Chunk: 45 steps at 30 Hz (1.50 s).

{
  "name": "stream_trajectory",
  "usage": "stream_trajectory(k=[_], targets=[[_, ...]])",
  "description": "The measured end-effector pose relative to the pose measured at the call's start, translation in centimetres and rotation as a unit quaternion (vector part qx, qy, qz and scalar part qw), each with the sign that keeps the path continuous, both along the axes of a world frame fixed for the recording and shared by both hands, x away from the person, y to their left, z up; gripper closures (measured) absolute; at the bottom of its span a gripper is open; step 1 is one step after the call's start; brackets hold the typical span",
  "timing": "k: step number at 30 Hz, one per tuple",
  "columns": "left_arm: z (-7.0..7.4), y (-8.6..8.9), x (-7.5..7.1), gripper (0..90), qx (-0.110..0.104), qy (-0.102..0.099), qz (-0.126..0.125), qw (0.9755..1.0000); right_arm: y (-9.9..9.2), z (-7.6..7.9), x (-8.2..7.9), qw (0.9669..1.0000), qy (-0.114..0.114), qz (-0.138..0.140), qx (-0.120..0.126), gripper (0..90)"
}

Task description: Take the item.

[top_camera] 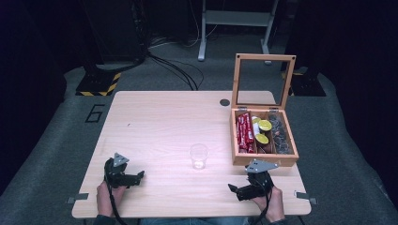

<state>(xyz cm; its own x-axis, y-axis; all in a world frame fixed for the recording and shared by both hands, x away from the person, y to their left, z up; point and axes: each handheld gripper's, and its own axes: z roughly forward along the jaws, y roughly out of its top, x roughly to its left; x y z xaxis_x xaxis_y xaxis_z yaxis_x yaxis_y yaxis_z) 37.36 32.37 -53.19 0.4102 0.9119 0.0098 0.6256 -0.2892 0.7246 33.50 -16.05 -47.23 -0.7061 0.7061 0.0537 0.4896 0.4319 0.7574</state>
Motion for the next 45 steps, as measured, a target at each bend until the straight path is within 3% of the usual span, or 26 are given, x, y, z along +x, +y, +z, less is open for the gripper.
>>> stream_trajectory(k=[16, 29, 45], targets=[[0.0, 0.0, 0.0, 0.1, 0.0, 0.0, 0.0, 1.0, -3.8, 4.0, 1.3, 0.9988, -0.026, -0.041, 0.009, 1.8], [0.0, 0.0, 0.0, 0.1, 0.0, 0.0, 0.0, 1.0, -6.4, 5.3, 3.2, 0.9973, -0.022, -0.069, 0.008, 2.6], [0.0, 0.0, 0.0, 0.1, -0.001, 0.0, 0.0, 1.0, -10.2, 6.8, 6.0, 0.9933, -0.02, -0.113, 0.011, 4.8]])
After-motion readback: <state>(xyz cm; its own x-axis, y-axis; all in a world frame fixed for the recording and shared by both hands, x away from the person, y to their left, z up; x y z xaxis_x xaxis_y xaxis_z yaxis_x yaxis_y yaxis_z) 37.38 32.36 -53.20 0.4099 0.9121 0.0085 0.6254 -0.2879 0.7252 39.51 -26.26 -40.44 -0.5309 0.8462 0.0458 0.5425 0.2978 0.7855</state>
